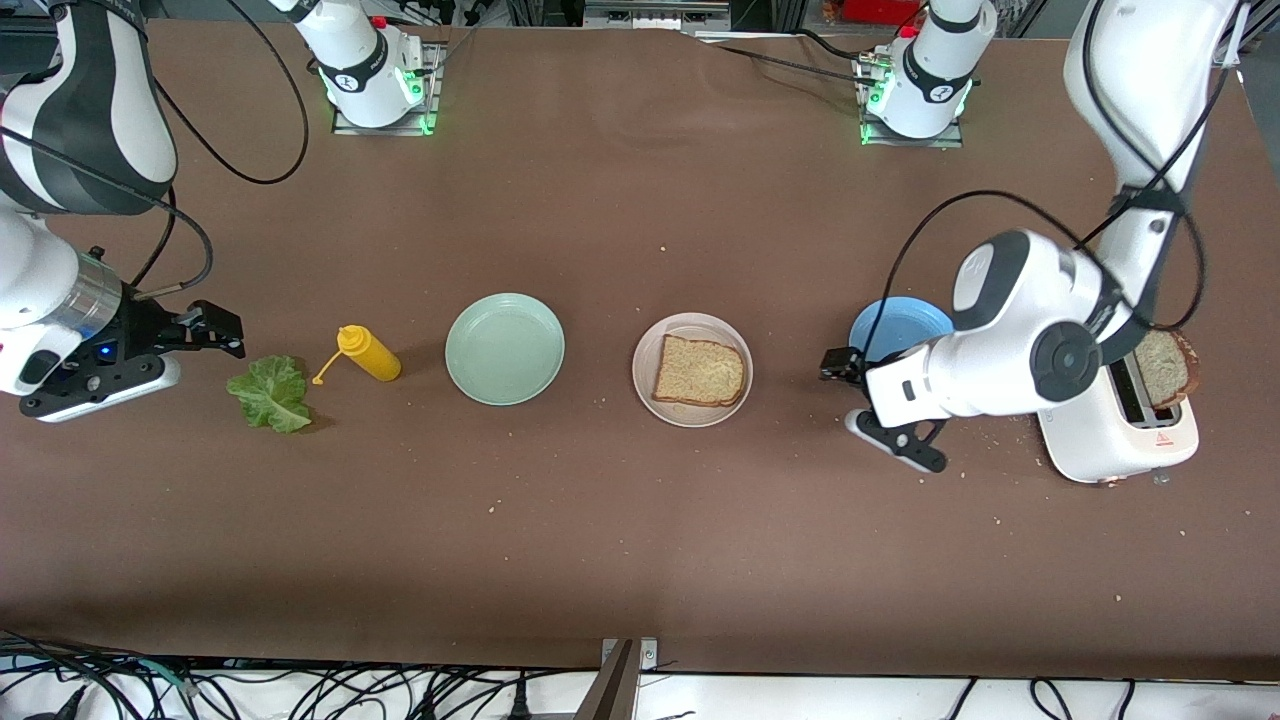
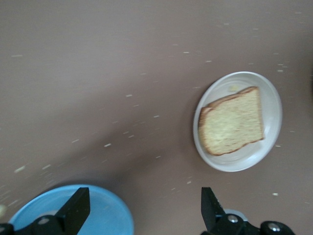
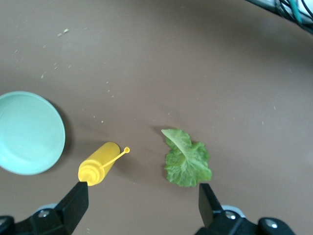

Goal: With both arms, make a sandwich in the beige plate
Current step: 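Raise the left gripper while the right gripper reaches the mustard bottle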

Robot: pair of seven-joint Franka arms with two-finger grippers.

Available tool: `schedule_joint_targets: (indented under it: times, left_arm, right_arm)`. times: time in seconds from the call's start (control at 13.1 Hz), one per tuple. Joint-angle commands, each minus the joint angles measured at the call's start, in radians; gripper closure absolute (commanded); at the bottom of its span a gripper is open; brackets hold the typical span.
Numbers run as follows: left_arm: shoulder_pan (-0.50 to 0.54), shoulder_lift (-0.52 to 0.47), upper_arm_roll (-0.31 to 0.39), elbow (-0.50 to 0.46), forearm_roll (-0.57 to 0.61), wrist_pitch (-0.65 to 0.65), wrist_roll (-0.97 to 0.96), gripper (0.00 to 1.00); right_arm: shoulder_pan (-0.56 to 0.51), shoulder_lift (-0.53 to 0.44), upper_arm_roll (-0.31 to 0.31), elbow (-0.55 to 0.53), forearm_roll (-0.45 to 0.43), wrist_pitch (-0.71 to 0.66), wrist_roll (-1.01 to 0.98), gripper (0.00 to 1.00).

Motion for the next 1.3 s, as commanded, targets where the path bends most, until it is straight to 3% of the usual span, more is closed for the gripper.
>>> schedule_joint_targets:
  times: [0.0, 0.08, 0.31, 0.61, 0.92, 1.22]
  left_arm:
    - [0.000, -0.065, 0.001, -0.023, 0.209, -0.033, -0.131, 0.00]
    - [0.000, -0.077, 0.001, -0.023, 0.266, -0.033, -0.188, 0.00]
    - [0.002, -0.124, 0.001, -0.016, 0.279, -0.035, -0.300, 0.00]
    - [0.032, -0.212, -0.006, -0.011, 0.209, -0.134, -0.290, 0.00]
    - [0.035, -0.278, -0.019, -0.011, 0.135, -0.162, -0.270, 0.00]
    - [0.039, -0.312, -0.031, 0.009, 0.075, -0.196, -0.241, 0.00]
  right_arm:
    - [-0.025, 0.002, 0.004, 0.001, 0.093, -0.002, -0.169, 0.00]
    - [-0.037, 0.003, 0.004, 0.000, 0.116, -0.006, -0.216, 0.00]
    - [-0.066, 0.003, 0.004, -0.002, 0.193, -0.036, -0.485, 0.00]
    - [-0.111, 0.003, 0.004, -0.006, 0.248, -0.081, -0.738, 0.00]
    - [-0.190, 0.057, 0.002, -0.057, 0.449, -0.099, -1.195, 0.00]
    - [-0.252, 0.075, 0.001, -0.190, 0.590, -0.087, -1.438, 0.00]
